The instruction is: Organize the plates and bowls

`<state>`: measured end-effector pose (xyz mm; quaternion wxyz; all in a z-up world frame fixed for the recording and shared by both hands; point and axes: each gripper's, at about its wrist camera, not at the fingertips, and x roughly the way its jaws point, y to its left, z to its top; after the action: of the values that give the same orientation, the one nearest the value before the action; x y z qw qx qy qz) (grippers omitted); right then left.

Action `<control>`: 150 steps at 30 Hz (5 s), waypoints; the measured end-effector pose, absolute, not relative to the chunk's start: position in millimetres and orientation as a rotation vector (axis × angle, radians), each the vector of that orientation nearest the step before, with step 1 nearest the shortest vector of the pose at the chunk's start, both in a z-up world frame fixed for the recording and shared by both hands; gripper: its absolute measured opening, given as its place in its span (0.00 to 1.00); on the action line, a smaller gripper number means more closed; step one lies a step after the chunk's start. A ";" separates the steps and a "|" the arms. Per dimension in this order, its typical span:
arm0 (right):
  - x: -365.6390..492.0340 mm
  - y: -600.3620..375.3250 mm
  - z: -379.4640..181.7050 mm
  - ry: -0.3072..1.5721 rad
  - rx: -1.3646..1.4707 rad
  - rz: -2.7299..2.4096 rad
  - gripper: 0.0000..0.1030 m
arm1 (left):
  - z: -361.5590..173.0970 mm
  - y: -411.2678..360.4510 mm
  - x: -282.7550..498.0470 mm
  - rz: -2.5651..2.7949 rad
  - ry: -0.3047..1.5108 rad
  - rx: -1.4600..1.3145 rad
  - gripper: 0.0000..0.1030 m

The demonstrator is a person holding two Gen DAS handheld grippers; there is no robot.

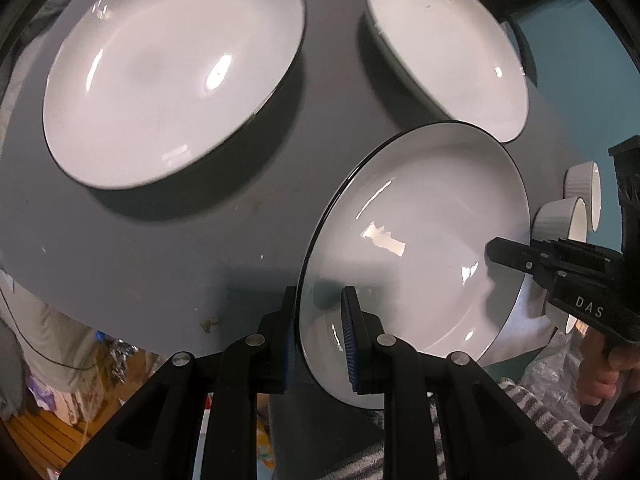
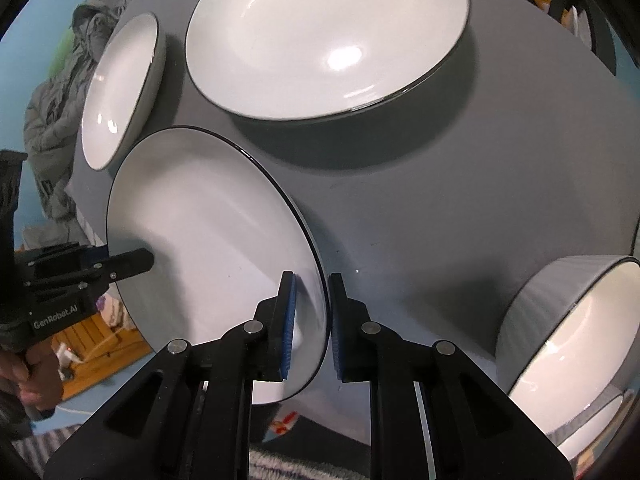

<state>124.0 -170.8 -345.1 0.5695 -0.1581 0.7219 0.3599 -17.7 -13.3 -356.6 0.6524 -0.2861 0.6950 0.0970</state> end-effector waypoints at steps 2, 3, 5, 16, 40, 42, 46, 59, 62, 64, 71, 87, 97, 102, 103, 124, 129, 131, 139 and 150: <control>128.8 -170.7 -341.0 1.688 -0.363 0.844 0.15 | -352.6 -9.8 -18.0 0.214 1.574 -0.644 0.19; 132.1 -170.7 -337.8 1.686 -0.360 0.843 0.15 | -351.4 -10.5 -19.3 0.212 1.572 -0.642 0.19; 137.6 -170.3 -332.8 1.681 -0.362 0.840 0.15 | -347.2 -11.0 -14.8 0.203 1.564 -0.632 0.19; 157.0 -171.2 -320.0 1.637 -0.340 0.827 0.15 | -325.0 -9.2 21.6 0.181 1.509 -0.585 0.19; 232.8 -142.1 -320.7 1.637 -0.309 0.801 0.15 | -322.8 58.5 113.4 0.205 1.503 -0.521 0.19; 239.9 -140.5 -323.5 1.646 -0.311 0.802 0.15 | -326.5 60.6 117.6 0.212 1.510 -0.521 0.19; 248.5 -135.1 -327.9 1.658 -0.324 0.797 0.15 | -333.0 61.5 124.4 0.224 1.520 -0.521 0.19; 259.9 -129.0 -339.8 1.687 -0.342 0.778 0.16 | -343.9 60.3 136.6 0.247 1.557 -0.504 0.19; 259.9 -126.8 -341.1 1.690 -0.353 0.776 0.16 | -346.5 62.4 138.5 0.252 1.564 -0.508 0.19; 260.7 -123.8 -342.6 1.703 -0.354 0.767 0.17 | -348.3 63.7 138.6 0.254 1.568 -0.512 0.19; 252.4 -108.2 -342.7 1.710 -0.434 0.778 0.37 | -349.5 63.5 137.3 0.265 1.567 -0.529 0.22; 234.4 -95.0 -338.7 1.648 -0.640 0.735 0.42 | -345.5 58.6 136.0 0.292 1.581 -0.442 0.42; 227.3 -96.0 -330.5 1.612 -0.692 0.698 0.42 | -340.4 55.9 133.7 0.283 1.577 -0.447 0.42; 224.9 -96.2 -326.0 1.572 -0.739 0.676 0.44 | -335.9 52.9 131.2 0.277 1.565 -0.451 0.42; 224.4 -97.0 -325.1 1.559 -0.751 0.669 0.46 | -334.2 52.2 130.3 0.276 1.561 -0.451 0.42; 201.4 -114.7 -276.8 1.428 -0.765 0.640 0.47 | -280.9 54.6 84.7 0.261 1.468 -0.353 0.54; 190.9 -113.3 -262.4 1.429 -0.721 0.667 0.48 | -272.0 69.0 62.3 0.281 1.449 -0.364 0.57; 185.2 -110.8 -256.5 1.451 -0.675 0.695 0.50 | -269.2 75.7 52.4 0.287 1.440 -0.368 0.57; 155.7 -87.7 -246.9 1.456 -0.613 0.766 0.54 | -267.7 107.3 20.9 0.291 1.441 -0.410 0.57; 128.3 -42.1 -271.0 1.541 -0.543 0.871 0.54 | -283.7 160.0 -21.2 0.351 1.453 -0.467 0.64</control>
<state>128.3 -42.1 -271.0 0.6012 -0.2345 0.6651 0.3758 -21.2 160.0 -283.7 0.7088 -0.2102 0.6546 0.1581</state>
